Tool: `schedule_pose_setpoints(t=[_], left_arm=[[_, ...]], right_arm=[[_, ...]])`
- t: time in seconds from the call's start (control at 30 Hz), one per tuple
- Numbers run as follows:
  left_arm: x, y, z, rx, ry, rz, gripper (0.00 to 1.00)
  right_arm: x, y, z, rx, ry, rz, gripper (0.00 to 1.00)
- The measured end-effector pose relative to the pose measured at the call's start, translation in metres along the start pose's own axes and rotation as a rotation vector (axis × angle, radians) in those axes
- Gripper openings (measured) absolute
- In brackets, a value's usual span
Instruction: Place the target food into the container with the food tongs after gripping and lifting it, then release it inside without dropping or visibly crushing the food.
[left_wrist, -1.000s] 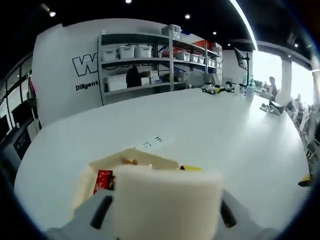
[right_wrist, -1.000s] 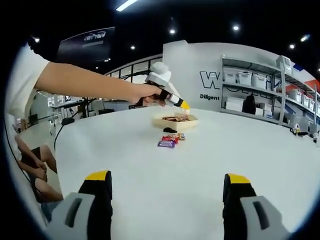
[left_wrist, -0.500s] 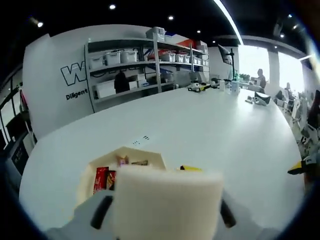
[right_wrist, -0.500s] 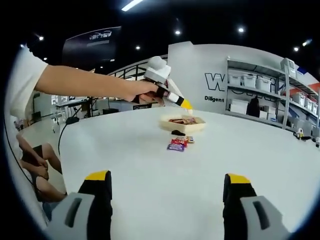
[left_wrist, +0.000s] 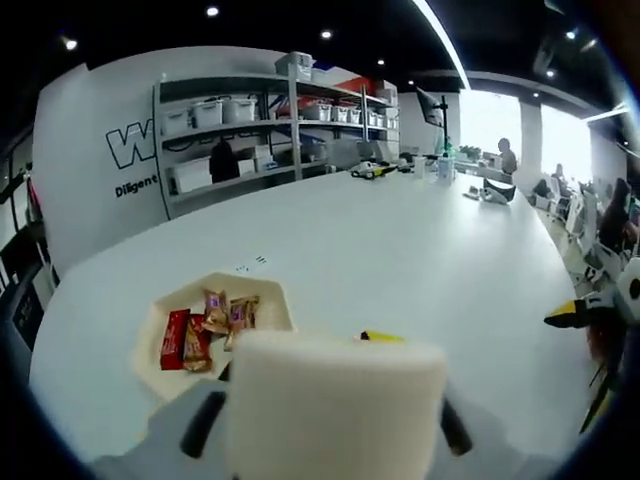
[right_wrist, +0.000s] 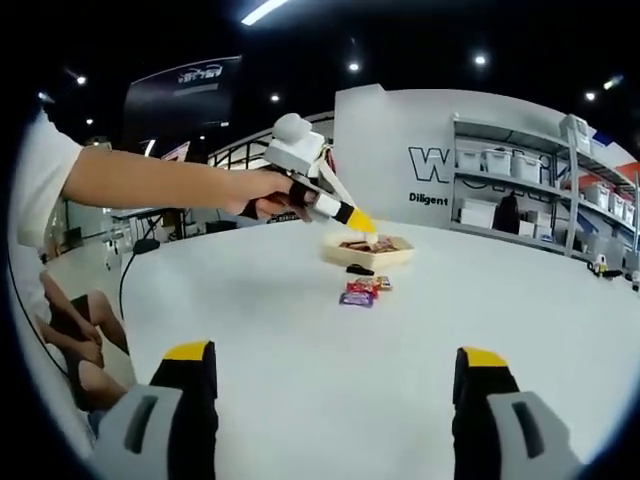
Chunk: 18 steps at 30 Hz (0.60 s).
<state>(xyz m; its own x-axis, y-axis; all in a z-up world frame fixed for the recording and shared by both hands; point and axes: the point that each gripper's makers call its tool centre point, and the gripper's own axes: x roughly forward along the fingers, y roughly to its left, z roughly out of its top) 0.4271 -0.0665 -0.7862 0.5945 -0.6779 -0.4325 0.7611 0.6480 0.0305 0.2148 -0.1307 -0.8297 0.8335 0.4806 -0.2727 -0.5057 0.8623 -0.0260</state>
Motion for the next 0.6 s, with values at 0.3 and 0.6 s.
schedule_pose_setpoints(t=[0.3, 0.6], left_arm=[[-0.004, -0.015, -0.016, 0.026, 0.023, -0.045, 0.26], [-0.013, -0.045, -0.033, 0.071, 0.020, -0.156, 0.26]], right_arm=[[-0.003, 0.006, 0.004, -0.013, -0.004, 0.003, 0.99], [-0.005, 0.008, 0.004, -0.013, -0.005, 0.001, 0.99]])
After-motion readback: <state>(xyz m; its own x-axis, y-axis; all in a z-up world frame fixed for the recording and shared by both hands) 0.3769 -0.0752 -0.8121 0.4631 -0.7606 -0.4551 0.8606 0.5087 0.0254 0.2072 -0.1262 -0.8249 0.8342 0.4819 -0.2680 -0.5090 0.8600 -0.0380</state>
